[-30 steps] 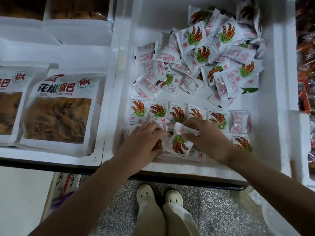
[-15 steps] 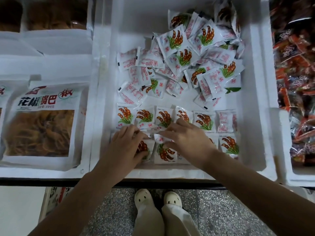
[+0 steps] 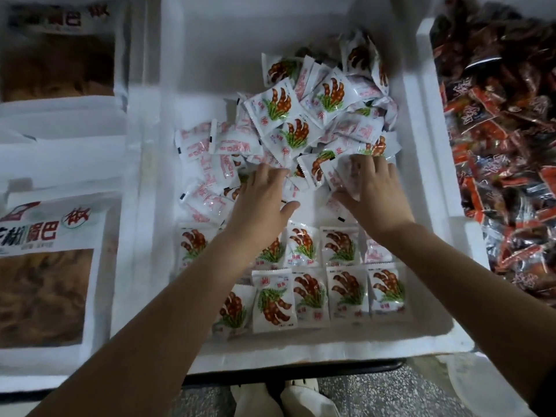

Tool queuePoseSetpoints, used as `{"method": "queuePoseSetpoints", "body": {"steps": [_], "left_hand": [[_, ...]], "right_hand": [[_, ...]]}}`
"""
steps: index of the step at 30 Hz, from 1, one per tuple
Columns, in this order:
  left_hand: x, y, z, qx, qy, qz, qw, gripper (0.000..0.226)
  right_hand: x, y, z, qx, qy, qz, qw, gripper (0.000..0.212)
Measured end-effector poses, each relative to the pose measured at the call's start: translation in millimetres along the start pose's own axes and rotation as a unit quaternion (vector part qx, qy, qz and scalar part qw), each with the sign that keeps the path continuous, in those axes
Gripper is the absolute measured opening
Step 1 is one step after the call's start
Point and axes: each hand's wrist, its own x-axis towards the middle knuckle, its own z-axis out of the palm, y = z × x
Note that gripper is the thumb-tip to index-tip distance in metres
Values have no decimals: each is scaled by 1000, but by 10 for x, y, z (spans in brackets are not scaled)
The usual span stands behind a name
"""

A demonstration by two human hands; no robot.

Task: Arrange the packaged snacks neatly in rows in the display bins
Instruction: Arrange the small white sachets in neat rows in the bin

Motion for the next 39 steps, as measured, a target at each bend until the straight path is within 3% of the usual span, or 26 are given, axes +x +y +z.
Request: {"method": "queuePoseSetpoints", "body": {"steps": [4, 8, 13, 22, 25, 28, 30, 32, 35, 37, 39], "left_hand": [[166, 143, 178, -7, 68, -56, 996, 66], [209, 212, 281, -122, 141, -120, 975, 67], [284, 214, 163, -264, 140, -180, 937, 67], [-31, 107, -125, -280, 137, -186, 932, 41], [-216, 112, -263, -351, 136, -211, 902, 29], [-380, 179, -399, -470, 102, -218, 849, 11], [-454, 270, -428, -495, 63, -209, 841, 29], [-520, 376, -443, -482, 44, -189, 854, 37], [-605, 460, -437, -466, 46, -180, 865, 50], [-674, 445, -424, -482, 38, -220, 848, 63], [-759, 459, -417, -496, 16, -229, 837, 59]], "right_hand": [[75, -37, 19, 26, -11, 3, 1000, 67], [124, -22, -5, 90, 11, 50, 995, 68], [96, 66, -125, 133, 54, 26, 989, 32], [-297, -78, -344, 238, 28, 15, 971, 45], [-376, -153, -319, 264, 11, 22, 964, 45], [-449, -265, -289, 268, 2, 21, 963, 43], [-504, -359, -267, 287, -14, 15, 958, 36], [-580, -446, -221, 336, -65, 0, 939, 31], [-692, -503, -204, 421, -147, 8, 895, 42], [-740, -490, -224, 497, -163, 48, 851, 35], [-789, -456, -240, 555, -175, 102, 807, 30]]}}
